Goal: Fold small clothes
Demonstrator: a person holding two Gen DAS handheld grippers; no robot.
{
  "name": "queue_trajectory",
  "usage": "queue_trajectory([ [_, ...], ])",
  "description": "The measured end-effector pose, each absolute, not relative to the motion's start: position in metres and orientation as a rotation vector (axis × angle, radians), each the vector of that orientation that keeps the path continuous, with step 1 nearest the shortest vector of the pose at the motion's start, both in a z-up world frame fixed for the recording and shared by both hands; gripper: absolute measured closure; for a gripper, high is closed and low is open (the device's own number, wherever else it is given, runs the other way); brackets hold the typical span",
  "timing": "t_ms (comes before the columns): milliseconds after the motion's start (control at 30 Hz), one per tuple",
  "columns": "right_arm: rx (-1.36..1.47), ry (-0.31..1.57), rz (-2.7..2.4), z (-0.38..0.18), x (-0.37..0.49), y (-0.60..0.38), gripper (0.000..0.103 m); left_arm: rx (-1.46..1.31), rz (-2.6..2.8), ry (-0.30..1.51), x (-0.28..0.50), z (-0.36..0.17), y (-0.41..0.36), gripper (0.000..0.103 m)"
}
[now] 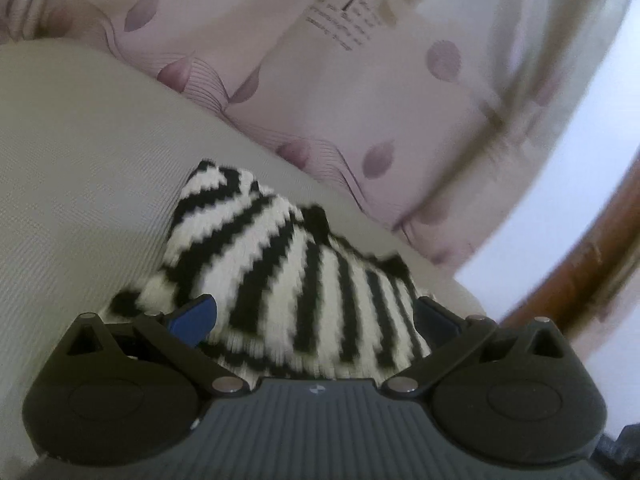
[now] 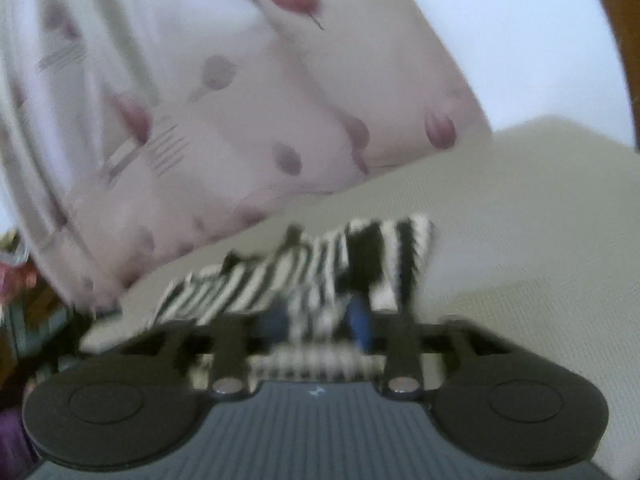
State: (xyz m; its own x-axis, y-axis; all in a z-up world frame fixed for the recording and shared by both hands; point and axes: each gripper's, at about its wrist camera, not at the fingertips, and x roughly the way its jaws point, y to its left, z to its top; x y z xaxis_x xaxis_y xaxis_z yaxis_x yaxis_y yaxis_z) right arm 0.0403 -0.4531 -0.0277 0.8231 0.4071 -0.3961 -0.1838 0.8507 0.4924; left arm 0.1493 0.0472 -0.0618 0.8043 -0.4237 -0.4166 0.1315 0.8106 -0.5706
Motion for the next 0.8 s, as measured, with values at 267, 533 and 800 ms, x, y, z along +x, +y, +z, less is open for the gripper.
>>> queue_trajectory([
  [267, 0.402, 0.581, 0.271, -0.060, -0.089, -0.456, 0.030, -0.414, -0.334, 0.637, 0.054, -0.064, 0.078, 0.000],
  [533, 0.388, 0.578, 0.329, -0.078, -0.108, -0.424, 0.051, -0.439, -0.315, 0.621, 0.000, -0.074, 0.101, 0.002],
  [800, 0.617, 0.602, 0.361, -0.100, -0.117, -0.433, 0.073, -0.553, -0.365, 0.612, -0.021, -0.084, 0.118, 0.003],
])
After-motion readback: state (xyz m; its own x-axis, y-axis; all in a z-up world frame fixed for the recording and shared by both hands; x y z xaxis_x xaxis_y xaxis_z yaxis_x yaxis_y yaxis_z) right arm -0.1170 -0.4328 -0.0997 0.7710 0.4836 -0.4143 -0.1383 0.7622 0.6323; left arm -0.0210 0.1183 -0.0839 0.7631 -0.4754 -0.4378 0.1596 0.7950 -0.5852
